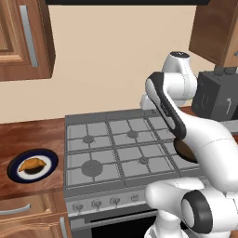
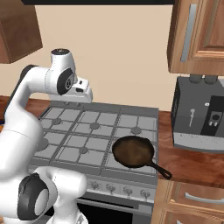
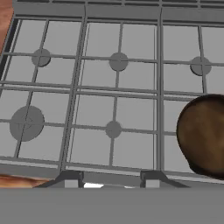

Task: Pick the croissant and place it on the pan. Then turn on the stove to warm the croissant.

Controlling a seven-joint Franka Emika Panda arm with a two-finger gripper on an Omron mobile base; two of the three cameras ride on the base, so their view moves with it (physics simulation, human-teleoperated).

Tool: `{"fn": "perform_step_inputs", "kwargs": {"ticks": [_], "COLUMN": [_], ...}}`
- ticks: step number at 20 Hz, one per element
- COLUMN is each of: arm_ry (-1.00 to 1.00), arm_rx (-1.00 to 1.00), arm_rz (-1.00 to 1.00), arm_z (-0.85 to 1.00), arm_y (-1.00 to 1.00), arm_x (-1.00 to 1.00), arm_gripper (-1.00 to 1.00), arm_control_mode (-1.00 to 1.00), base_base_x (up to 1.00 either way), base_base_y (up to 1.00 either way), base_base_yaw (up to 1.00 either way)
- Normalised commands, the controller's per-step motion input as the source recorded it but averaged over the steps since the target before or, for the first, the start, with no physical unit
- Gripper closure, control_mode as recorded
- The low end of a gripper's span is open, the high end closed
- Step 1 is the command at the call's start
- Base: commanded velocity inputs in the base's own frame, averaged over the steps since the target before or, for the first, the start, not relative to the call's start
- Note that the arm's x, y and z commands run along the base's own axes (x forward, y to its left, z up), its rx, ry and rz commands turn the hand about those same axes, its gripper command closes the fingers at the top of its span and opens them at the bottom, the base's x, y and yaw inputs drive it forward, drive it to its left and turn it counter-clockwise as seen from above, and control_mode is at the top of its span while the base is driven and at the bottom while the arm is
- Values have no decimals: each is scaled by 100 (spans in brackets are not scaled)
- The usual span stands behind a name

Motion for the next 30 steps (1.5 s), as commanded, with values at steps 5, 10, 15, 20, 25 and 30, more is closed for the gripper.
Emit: {"fn": "perform_step_inputs", "kwargs": {"ticks": [5,10,15,20,25,30], "arm_ry": [0,0,2,0,0,0], "arm_rx": [0,0,0,0,0,0], "arm_rz": [0,2,7,7,12,17], "arm_z": [-7,-15,-14,-13,-20,-24], "arm_y": [0,20,35,43,45,44], "arm_x": [0,0,0,0,0,-2], "arm_gripper": [-100,-100,-100,-100,-100,-100], "arm_control_mode": [-100,-100,-100,-100,-100,-100], "base_base_x": [0,0,0,0,0,0], "base_base_y": [0,0,0,0,0,0], "base_base_yaw": [0,0,0,0,0,0]}}
